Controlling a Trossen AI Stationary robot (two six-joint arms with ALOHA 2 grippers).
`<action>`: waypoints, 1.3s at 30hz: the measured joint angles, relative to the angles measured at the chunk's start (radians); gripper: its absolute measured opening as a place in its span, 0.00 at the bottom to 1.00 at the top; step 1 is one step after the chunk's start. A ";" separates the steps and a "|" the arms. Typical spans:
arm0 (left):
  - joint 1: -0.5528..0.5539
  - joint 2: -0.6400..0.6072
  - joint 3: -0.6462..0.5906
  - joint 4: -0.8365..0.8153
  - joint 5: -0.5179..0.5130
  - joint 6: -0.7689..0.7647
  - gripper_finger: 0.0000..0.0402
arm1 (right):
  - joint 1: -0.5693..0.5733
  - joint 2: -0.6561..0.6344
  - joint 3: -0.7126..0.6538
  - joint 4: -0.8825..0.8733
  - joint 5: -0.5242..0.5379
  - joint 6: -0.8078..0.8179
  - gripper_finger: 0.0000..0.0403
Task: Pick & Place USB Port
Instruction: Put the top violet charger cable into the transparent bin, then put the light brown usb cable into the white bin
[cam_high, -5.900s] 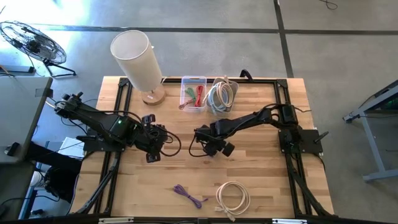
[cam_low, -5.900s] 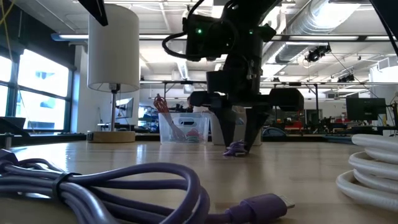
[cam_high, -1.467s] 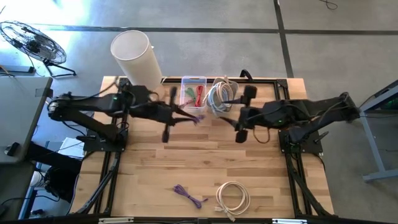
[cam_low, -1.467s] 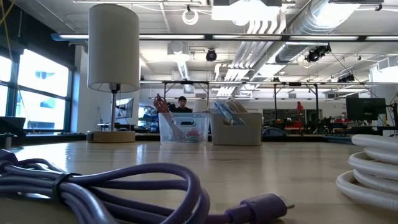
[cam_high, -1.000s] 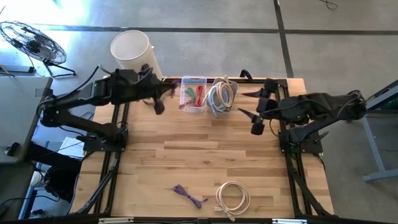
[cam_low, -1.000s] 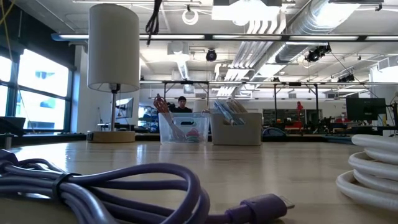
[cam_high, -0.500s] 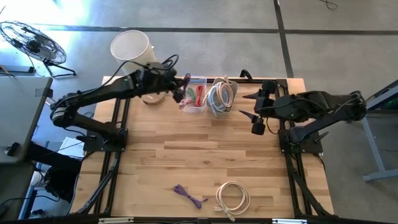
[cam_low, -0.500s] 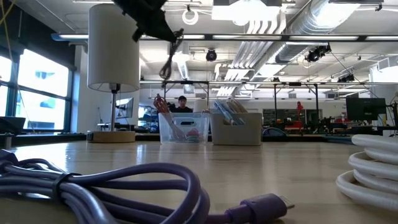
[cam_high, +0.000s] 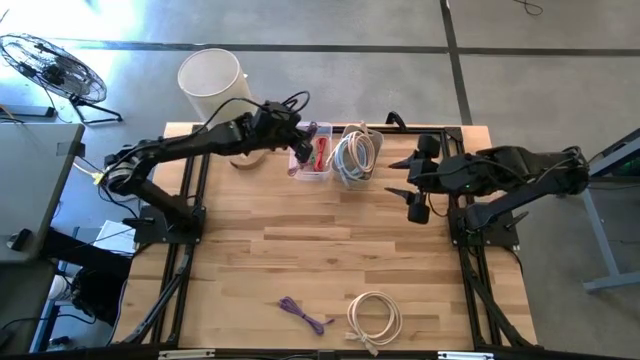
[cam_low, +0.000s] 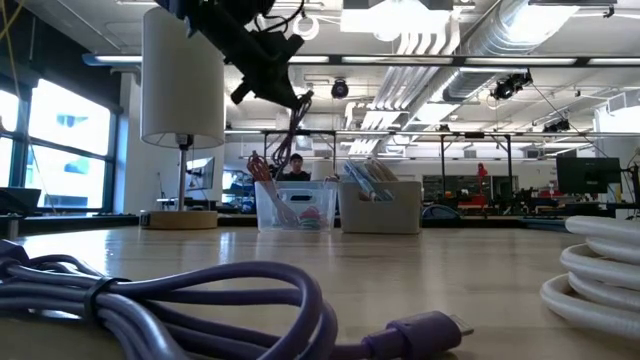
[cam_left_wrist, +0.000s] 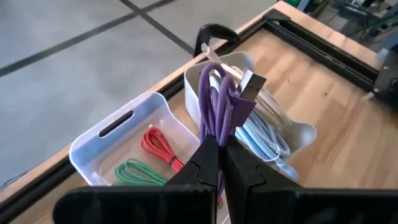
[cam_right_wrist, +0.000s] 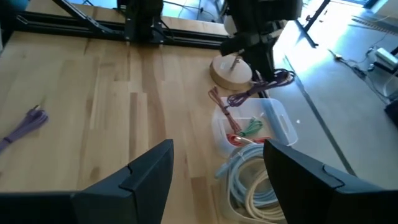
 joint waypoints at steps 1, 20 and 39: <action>0.000 0.007 0.001 0.005 0.009 0.000 0.00 | 0.000 0.000 0.000 0.000 -0.008 0.001 0.60; 0.012 0.041 0.001 0.025 0.068 0.085 0.43 | 0.000 0.000 0.000 -0.029 -0.015 -0.008 0.60; -0.192 -0.096 0.002 0.243 0.645 0.173 0.41 | 0.035 0.008 -0.073 -0.190 -0.609 0.357 0.60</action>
